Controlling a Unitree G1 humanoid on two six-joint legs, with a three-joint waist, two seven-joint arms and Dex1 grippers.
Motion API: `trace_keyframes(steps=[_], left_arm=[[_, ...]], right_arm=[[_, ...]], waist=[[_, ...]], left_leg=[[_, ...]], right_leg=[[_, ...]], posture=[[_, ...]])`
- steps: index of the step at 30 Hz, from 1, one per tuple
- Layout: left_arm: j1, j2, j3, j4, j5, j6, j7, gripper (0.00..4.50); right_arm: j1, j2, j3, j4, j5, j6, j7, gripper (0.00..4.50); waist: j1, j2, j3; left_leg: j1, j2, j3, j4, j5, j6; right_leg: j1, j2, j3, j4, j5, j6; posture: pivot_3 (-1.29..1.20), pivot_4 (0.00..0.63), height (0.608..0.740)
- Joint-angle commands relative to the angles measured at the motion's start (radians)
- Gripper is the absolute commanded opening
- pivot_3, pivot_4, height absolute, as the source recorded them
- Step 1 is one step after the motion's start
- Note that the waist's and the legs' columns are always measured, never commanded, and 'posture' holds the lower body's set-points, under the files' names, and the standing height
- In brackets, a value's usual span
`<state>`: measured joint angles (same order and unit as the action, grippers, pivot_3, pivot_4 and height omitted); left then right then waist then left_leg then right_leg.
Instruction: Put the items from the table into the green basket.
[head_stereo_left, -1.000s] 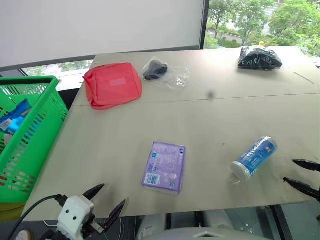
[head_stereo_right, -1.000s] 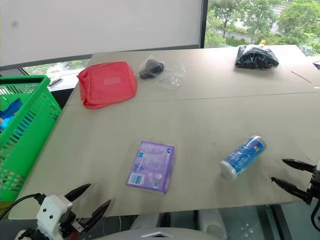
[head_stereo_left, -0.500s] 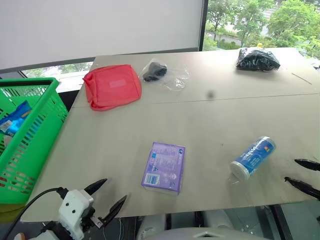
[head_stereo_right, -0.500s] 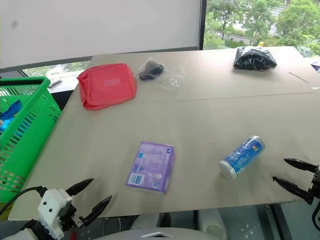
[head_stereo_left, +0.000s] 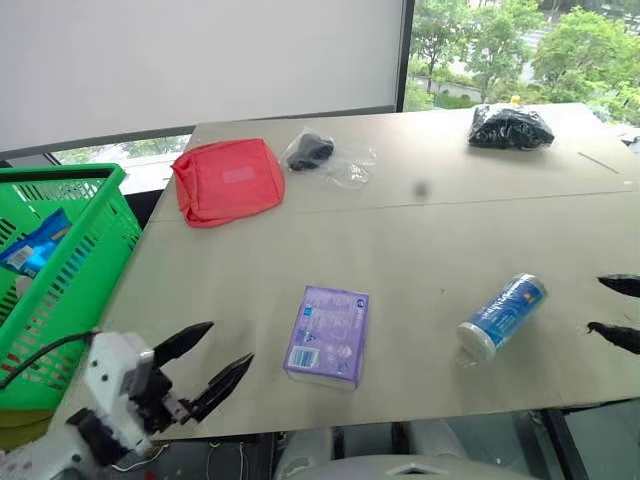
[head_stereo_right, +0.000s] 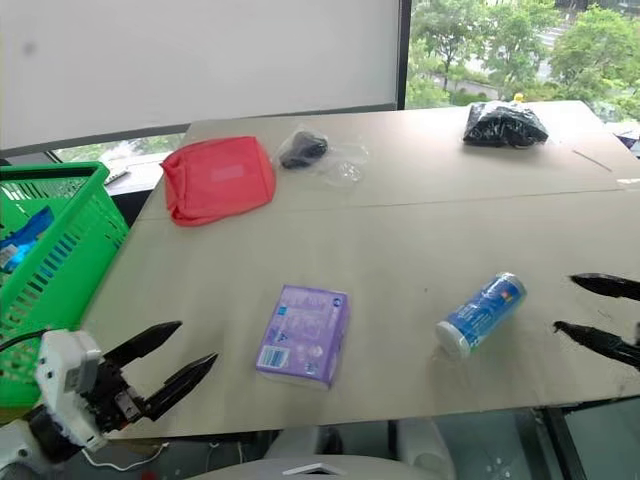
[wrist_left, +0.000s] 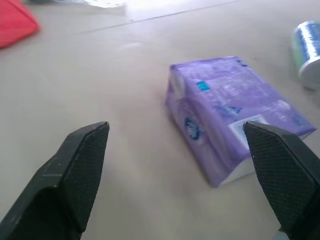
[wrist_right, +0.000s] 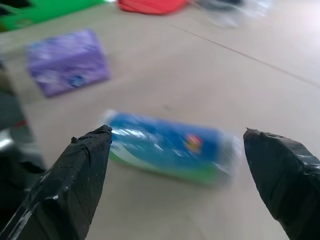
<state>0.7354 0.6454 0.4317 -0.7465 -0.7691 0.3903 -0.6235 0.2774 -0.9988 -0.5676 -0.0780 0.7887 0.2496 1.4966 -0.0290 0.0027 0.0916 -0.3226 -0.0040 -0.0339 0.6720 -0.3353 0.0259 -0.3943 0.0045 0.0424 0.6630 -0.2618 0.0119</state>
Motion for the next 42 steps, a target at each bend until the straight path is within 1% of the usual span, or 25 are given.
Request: trace_keyframes(steps=[1,3,4,7,11,14,15,17,18,20,23,24,25,26,27,29,32,34,36,38,41,42], left_arm=[[-0.133,-0.009,-0.138,-0.037,0.033,0.132,0.151,4.43],[-0.233,-0.045,-0.216,-0.038,0.031,0.203,0.238,4.43],[-0.281,-0.066,-0.248,-0.029,0.053,0.232,0.288,4.43],[-0.372,-0.134,-0.3,-0.015,0.045,0.313,0.39,4.43],[-0.418,-0.193,-0.354,-0.019,0.007,0.423,0.47,4.43],[-0.396,-0.169,-0.416,-0.05,0.008,0.552,0.514,4.43],[-0.383,-0.182,-0.417,-0.056,-0.01,0.584,0.538,4.43],[-0.377,-0.212,-0.395,-0.06,-0.043,0.634,0.586,3.9],[-0.379,-0.211,-0.391,-0.062,-0.039,0.647,0.596,3.75],[-0.382,-0.213,-0.386,-0.061,-0.04,0.661,0.607,2.73],[-0.385,-0.23,-0.379,-0.057,-0.053,0.665,0.62,1.43],[-0.389,-0.239,-0.376,-0.056,-0.056,0.66,0.623,1.09],[-0.392,-0.247,-0.374,-0.055,-0.057,0.656,0.626,0.6],[-0.397,-0.256,-0.367,-0.052,-0.057,0.65,0.63,0.31],[-0.402,-0.262,-0.361,-0.051,-0.054,0.645,0.633,0.12],[-0.421,-0.258,-0.346,-0.051,-0.006,0.595,0.63,0.11],[-0.477,-0.288,-0.265,-0.038,0.032,0.506,0.66,0.11],[-0.56,-0.295,-0.141,-0.009,0.028,0.441,0.684,0.11],[-0.677,-0.257,-0.001,0.049,0.035,0.401,0.72,0.11],[-0.766,-0.216,0.085,0.102,0.045,0.385,0.735,0.11],[-0.905,-0.097,0.218,0.222,0.104,0.383,0.785,0.11],[-0.94,-0.048,0.255,0.261,0.138,0.381,0.801,0.11]], right_arm=[[-0.028,0.031,0.065,-0.188,0.045,0.031,-0.014,4.5],[-0.053,0.046,0.107,-0.266,0.044,0.025,-0.015,4.5],[-0.068,0.052,0.123,-0.295,0.048,0.026,-0.019,4.5],[-0.101,0.063,0.15,-0.356,0.062,0.04,-0.035,4.5],[-0.121,0.067,0.151,-0.353,0.06,0.037,-0.029,4.5],[-0.106,0.069,0.144,-0.345,0.037,0.011,-0.006,4.5],[-0.101,0.069,0.141,-0.342,0.034,0.008,-0.003,4.5],[-0.099,0.071,0.136,-0.339,0.037,0.01,-0.005,4.5],[-0.097,0.072,0.135,-0.339,0.038,0.011,-0.006,4.5],[-0.096,0.072,0.135,-0.339,0.038,0.01,-0.004,4.5],[-0.098,0.073,0.137,-0.341,0.039,0.011,-0.006,4.5],[-0.103,0.074,0.139,-0.34,0.042,0.014,-0.009,4.5],[-0.108,0.074,0.14,-0.339,0.045,0.016,-0.012,4.5],[-0.114,0.075,0.143,-0.336,0.046,0.019,-0.015,4.5],[-0.118,0.075,0.146,-0.334,0.047,0.02,-0.016,4.5],[-0.13,0.079,0.157,-0.329,0.044,0.02,-0.019,4.5],[-0.167,0.098,0.174,-0.335,0.072,0.049,-0.058,4.5],[-0.224,0.118,0.195,-0.35,0.117,0.096,-0.119,4.5],[-0.297,0.147,0.224,-0.361,0.164,0.142,-0.188,4.5],[-0.35,0.172,0.244,-0.361,0.18,0.164,-0.229,4.5],[-0.435,0.222,0.276,-0.356,0.209,0.196,-0.304,4.5],[-0.457,0.238,0.286,-0.356,0.214,0.205,-0.322,4.5]], waist=[[-0.004,0.0,-0.006],[-0.01,-0.002,-0.009],[-0.011,-0.003,-0.011],[-0.013,-0.007,-0.016],[-0.013,-0.01,-0.019],[-0.011,-0.008,-0.021],[-0.011,-0.007,-0.023],[-0.012,-0.004,-0.028],[-0.012,-0.004,-0.03],[-0.012,-0.002,-0.035],[-0.013,0.0,-0.036],[-0.013,0.0,-0.036],[-0.013,0.0,-0.036],[-0.013,0.0,-0.036],[-0.013,-0.001,-0.036],[-0.013,-0.001,-0.036],[-0.012,-0.002,-0.035],[-0.012,-0.003,-0.034],[-0.011,-0.005,-0.032],[-0.009,-0.009,-0.03],[-0.005,-0.011,-0.031],[-0.003,-0.013,-0.033]], left_leg=[[0.0,0.0,0.0,0.0,0.0,0.0],[-0.001,0.0,0.0,0.0,0.0,0.0],[-0.001,0.0,0.0,0.001,0.0,0.0],[-0.002,-0.002,0.0,0.002,0.0,0.0],[-0.002,-0.002,0.0,0.002,0.0,-0.001],[-0.002,-0.003,-0.001,0.002,0.0,0.0],[-0.002,-0.003,-0.001,0.002,0.0,0.0],[-0.002,-0.003,-0.001,0.002,0.0,0.0],[-0.002,-0.003,0.0,0.002,0.0,0.0],[-0.001,-0.003,0.0,0.002,0.0,0.0],[0.002,-0.003,0.0,0.001,0.0,0.0],[0.004,-0.003,0.0,0.001,0.0,0.0],[0.009,-0.003,0.001,0.001,0.0,0.0],[0.013,-0.003,0.001,0.0,0.0,0.0],[0.016,-0.003,0.001,-0.001,0.0,0.0],[0.016,-0.003,0.001,0.0,0.0,0.0],[0.016,-0.004,0.001,0.0,0.0,0.0],[0.015,-0.003,0.0,0.0,0.0,-0.001],[0.015,-0.003,0.0,0.0,0.001,-0.002],[0.014,-0.001,-0.003,0.0,0.002,-0.003],[0.013,-0.002,-0.003,-0.001,0.002,-0.004],[0.013,-0.003,-0.003,-0.001,0.003,-0.005]], right_leg=[[0.0,0.0,0.0,0.0,0.0,0.0],[0.0,-0.001,0.0,0.0,0.001,0.0],[0.0,-0.001,0.001,0.0,0.003,-0.002],[0.0,-0.004,0.001,0.0,0.005,-0.002],[-0.001,-0.005,0.001,-0.001,0.005,-0.002],[-0.001,-0.005,0.0,-0.001,0.005,-0.002],[-0.001,-0.005,0.0,0.0,0.005,-0.003],[0.0,-0.005,0.0,-0.001,0.004,-0.002],[0.0,-0.005,0.001,-0.001,0.004,-0.002],[0.0,-0.005,0.001,-0.001,0.004,-0.002],[0.002,-0.004,0.001,0.0,0.004,-0.002],[0.004,-0.003,0.002,0.0,0.004,-0.002],[0.009,-0.003,0.002,0.0,0.002,0.0],[0.014,-0.003,0.002,-0.001,0.001,0.0],[0.016,-0.003,0.002,-0.002,0.0,-0.001],[0.016,-0.003,0.002,-0.002,-0.001,-0.001],[0.016,-0.003,0.002,-0.002,0.0,-0.001],[0.016,-0.002,0.002,-0.001,0.001,0.001],[0.015,-0.001,0.002,0.0,0.002,-0.002],[0.015,0.001,0.0,0.0,0.004,-0.004],[0.013,-0.001,0.0,-0.002,0.004,-0.004],[0.01,-0.003,0.0,-0.002,0.004,-0.004]], posture=[[-0.12,0.036,0.74],[-0.13,0.034,0.74],[-0.13,0.035,0.74],[-0.13,0.032,0.74],[-0.13,0.03,0.74],[-0.13,0.03,0.74],[-0.13,0.031,0.74],[-0.13,0.031,0.74],[-0.13,0.031,0.74],[-0.13,0.032,0.74],[-0.12,0.032,0.74],[-0.12,0.032,0.74],[-0.11,0.032,0.74],[-0.11,0.032,0.74],[-0.11,0.032,0.74],[-0.1,0.033,0.74],[-0.08,0.034,0.74],[-0.06,0.034,0.74],[-0.05,0.032,0.74],[-0.03,0.028,0.74],[-0.01,0.023,0.74],[-0.01,0.018,0.74]])
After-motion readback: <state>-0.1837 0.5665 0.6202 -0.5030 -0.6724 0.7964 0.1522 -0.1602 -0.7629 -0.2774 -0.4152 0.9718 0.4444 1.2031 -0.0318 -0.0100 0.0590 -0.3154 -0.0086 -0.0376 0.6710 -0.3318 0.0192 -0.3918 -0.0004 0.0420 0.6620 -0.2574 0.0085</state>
